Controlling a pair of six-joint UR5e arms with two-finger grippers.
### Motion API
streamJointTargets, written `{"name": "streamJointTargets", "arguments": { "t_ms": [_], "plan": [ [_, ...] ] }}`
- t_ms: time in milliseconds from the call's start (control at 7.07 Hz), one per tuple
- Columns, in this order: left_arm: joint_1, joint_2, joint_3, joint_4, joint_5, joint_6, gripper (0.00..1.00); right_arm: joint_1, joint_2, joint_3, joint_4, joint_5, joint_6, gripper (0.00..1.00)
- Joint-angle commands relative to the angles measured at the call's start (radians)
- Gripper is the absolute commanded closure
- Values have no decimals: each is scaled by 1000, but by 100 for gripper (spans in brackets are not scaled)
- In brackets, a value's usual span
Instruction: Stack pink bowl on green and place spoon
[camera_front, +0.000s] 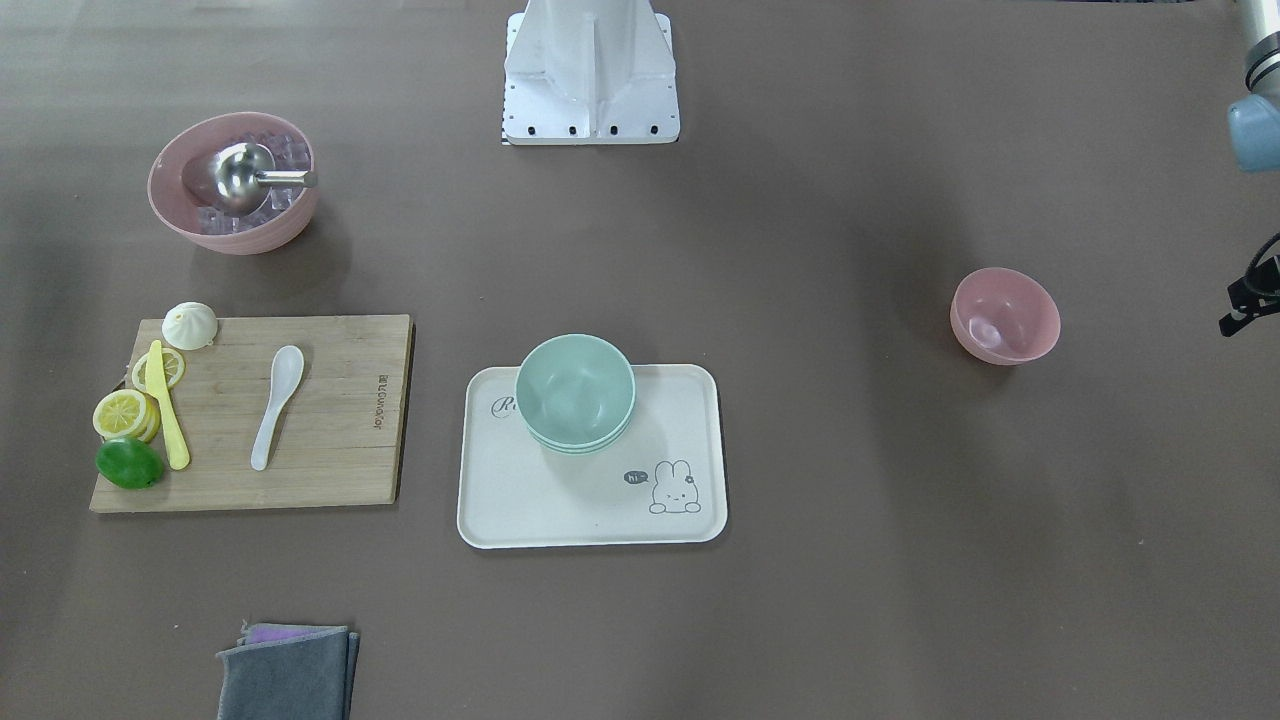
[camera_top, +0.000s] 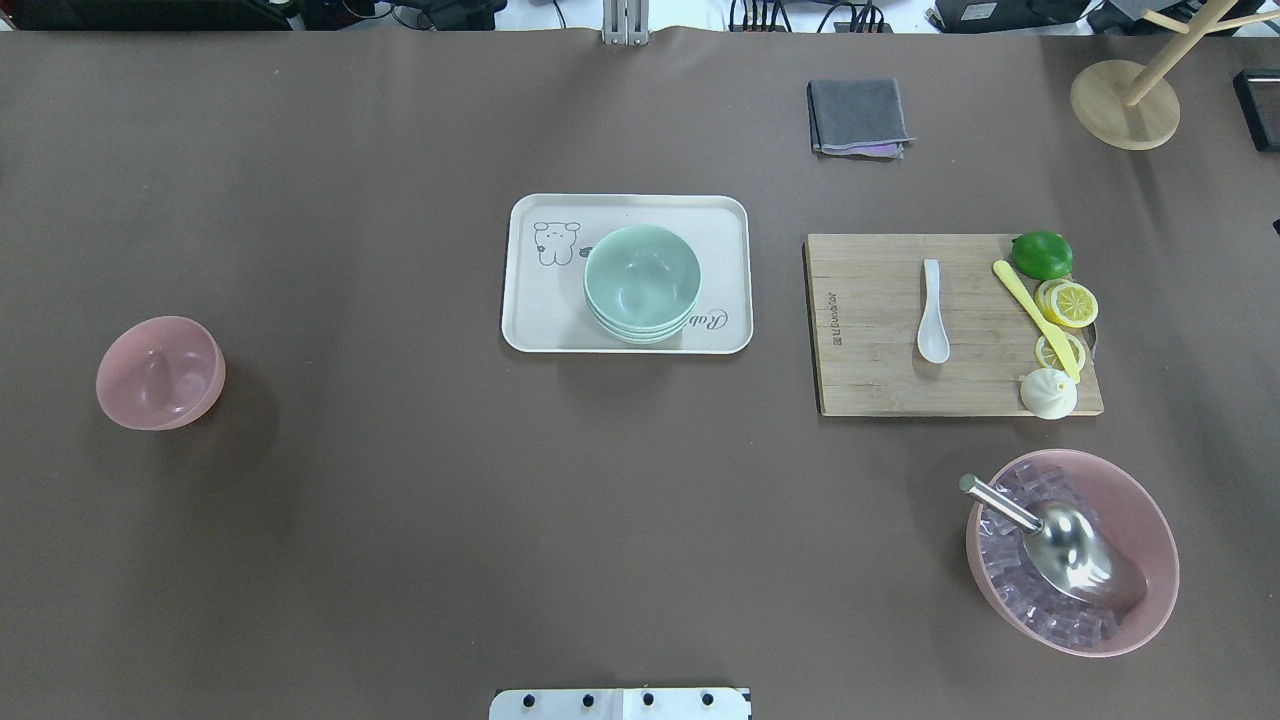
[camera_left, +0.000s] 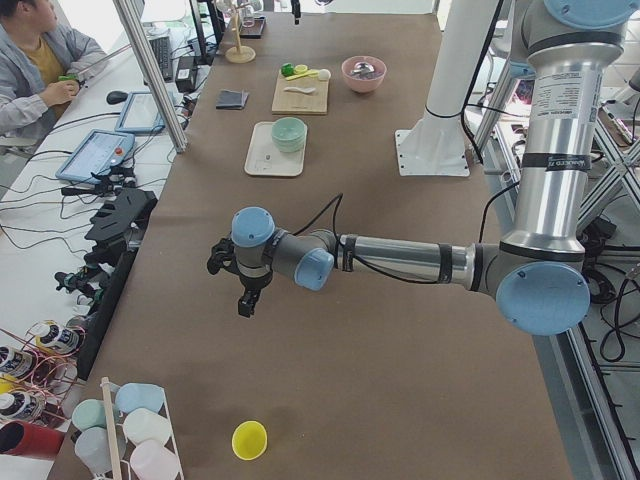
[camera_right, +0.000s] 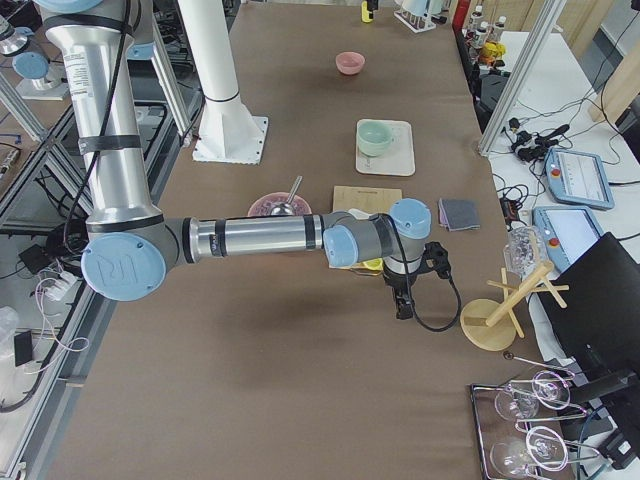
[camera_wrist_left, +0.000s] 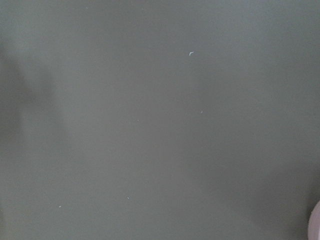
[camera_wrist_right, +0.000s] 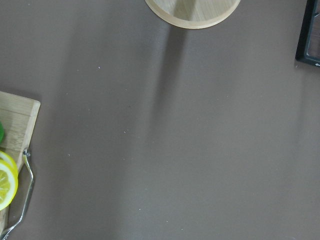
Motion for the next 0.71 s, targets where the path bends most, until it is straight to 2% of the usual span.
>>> {"name": "streamJointTargets", "arguments": {
  "t_ms": [0,566],
  "plan": [
    [0,-3,-5,-25,-5,0,2,2,-7,5,1,1,0,0],
    [2,7,21,-35,-17,-2,2,3,-48,32,10,4,0,0]
  ]
}}
